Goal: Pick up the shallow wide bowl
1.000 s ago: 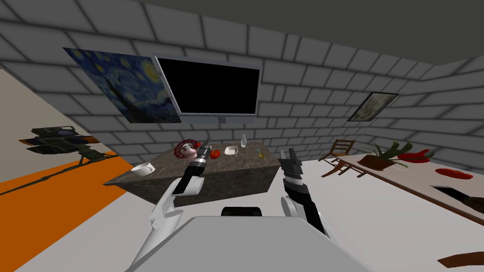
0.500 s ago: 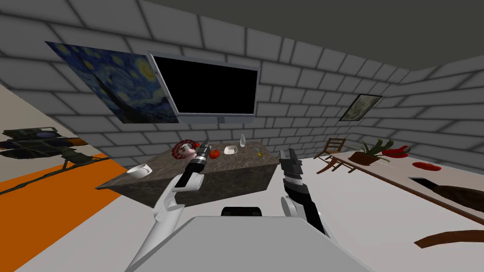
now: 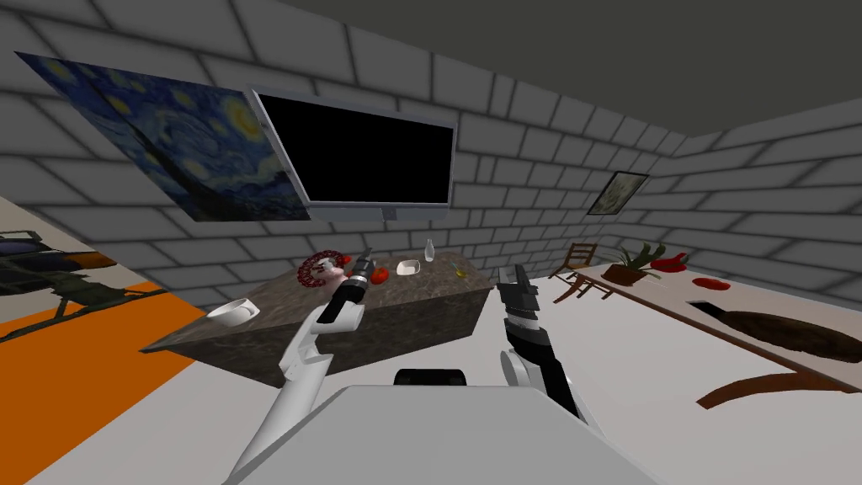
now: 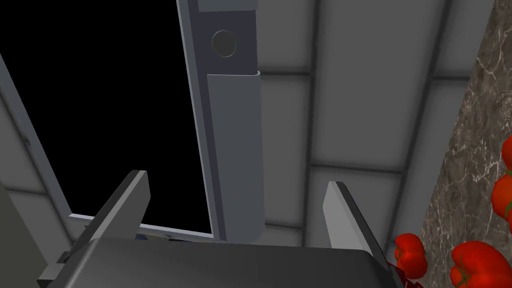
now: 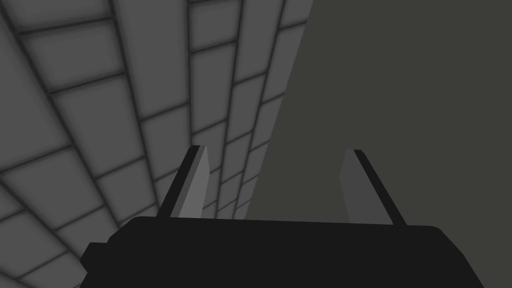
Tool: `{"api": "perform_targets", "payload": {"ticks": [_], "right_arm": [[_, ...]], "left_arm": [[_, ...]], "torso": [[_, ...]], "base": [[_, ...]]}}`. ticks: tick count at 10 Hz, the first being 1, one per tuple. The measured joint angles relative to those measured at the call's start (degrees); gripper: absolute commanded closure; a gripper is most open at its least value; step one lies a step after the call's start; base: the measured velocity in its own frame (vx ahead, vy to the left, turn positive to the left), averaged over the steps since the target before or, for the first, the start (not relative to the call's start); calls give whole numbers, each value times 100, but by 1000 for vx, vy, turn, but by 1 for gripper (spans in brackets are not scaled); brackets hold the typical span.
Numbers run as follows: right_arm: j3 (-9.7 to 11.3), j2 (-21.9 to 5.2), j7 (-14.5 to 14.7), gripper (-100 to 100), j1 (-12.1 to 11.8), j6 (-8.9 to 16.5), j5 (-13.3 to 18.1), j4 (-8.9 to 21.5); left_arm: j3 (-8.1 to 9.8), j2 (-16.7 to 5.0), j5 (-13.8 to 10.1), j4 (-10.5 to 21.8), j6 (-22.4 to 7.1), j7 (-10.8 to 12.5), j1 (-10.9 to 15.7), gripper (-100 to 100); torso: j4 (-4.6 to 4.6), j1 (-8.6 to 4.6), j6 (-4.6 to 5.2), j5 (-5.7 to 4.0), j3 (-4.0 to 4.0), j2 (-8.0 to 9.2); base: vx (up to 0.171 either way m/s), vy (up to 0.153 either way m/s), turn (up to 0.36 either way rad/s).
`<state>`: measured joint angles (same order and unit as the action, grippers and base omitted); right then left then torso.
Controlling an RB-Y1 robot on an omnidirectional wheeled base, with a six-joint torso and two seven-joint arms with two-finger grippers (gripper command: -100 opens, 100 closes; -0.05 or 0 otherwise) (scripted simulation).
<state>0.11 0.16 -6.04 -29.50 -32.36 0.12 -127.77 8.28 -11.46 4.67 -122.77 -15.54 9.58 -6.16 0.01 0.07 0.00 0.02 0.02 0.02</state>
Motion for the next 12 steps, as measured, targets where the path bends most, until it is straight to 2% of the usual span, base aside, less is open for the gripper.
{"api": "perform_targets", "payload": {"ticks": [6, 12], "right_arm": [[0, 0, 0, 0, 0, 0, 0, 0], [0, 0, 0, 0, 0, 0, 0, 0]], "left_arm": [[170, -16, -54, 307, -912, 318, 402, -100], [298, -43, -169, 614, -1816, 638, 661, -100]], "torso": [[-1, -3, 0, 0, -3, -5], [-2, -4, -1, -1, -5, -9]], "base": [[-6, 14, -107], [4, 10, -121]]}}
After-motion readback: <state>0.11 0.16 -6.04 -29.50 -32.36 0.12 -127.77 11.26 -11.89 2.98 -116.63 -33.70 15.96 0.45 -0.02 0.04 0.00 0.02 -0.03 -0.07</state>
